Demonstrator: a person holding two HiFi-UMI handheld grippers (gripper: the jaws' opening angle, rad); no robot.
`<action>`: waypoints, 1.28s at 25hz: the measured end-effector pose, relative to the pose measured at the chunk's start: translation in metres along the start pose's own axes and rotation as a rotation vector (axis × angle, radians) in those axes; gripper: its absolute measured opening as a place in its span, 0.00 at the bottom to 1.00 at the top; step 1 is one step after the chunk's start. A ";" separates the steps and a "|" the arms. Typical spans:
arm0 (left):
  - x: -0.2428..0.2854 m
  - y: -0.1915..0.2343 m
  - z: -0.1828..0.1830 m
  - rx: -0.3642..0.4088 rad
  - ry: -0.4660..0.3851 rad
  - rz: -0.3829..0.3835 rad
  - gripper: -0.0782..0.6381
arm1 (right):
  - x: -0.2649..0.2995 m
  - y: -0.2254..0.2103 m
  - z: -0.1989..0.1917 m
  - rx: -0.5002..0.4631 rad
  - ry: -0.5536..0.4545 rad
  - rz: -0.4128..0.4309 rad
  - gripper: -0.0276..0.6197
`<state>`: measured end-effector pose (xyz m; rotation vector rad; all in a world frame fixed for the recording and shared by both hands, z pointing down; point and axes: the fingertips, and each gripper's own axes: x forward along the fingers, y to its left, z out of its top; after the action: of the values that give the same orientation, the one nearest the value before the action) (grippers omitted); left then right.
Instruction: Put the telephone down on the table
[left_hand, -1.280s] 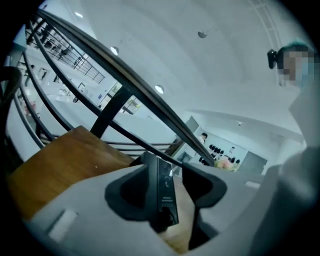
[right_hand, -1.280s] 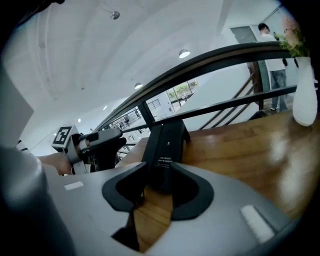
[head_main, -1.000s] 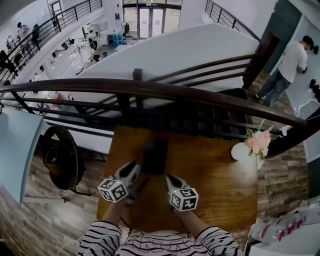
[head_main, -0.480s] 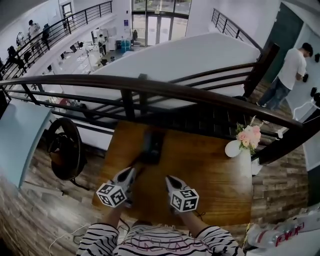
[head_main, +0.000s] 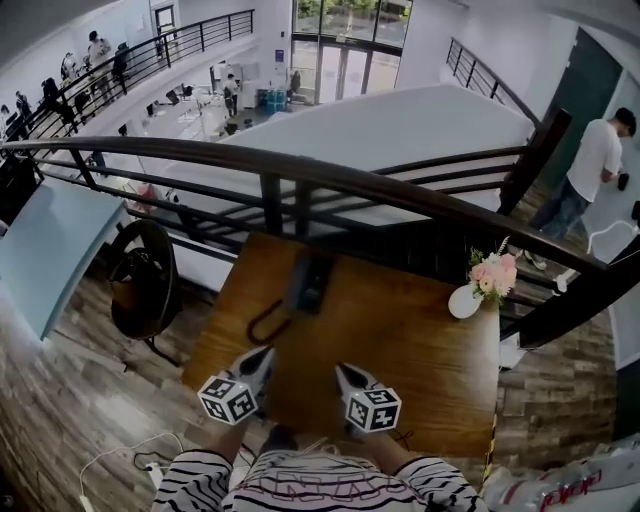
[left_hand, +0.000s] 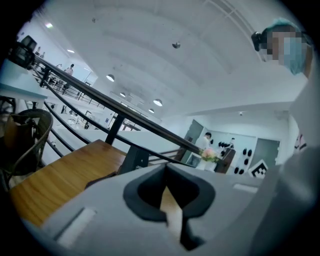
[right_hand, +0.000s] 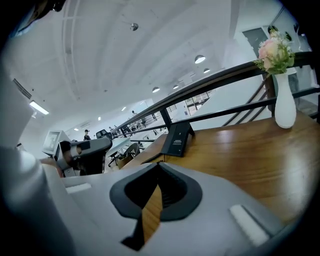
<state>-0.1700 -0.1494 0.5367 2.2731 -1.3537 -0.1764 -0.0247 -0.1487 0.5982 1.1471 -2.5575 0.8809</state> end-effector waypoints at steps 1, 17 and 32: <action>-0.005 -0.005 -0.005 0.001 0.000 0.005 0.11 | -0.005 0.000 -0.004 -0.001 0.005 0.006 0.04; -0.057 -0.050 -0.045 -0.008 -0.051 0.120 0.11 | -0.069 0.001 -0.037 -0.017 0.037 0.068 0.04; -0.084 -0.097 -0.070 0.001 -0.073 0.152 0.11 | -0.113 0.005 -0.060 -0.018 0.047 0.101 0.04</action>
<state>-0.1110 -0.0154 0.5410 2.1724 -1.5574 -0.2088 0.0447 -0.0408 0.5981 0.9877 -2.5989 0.8945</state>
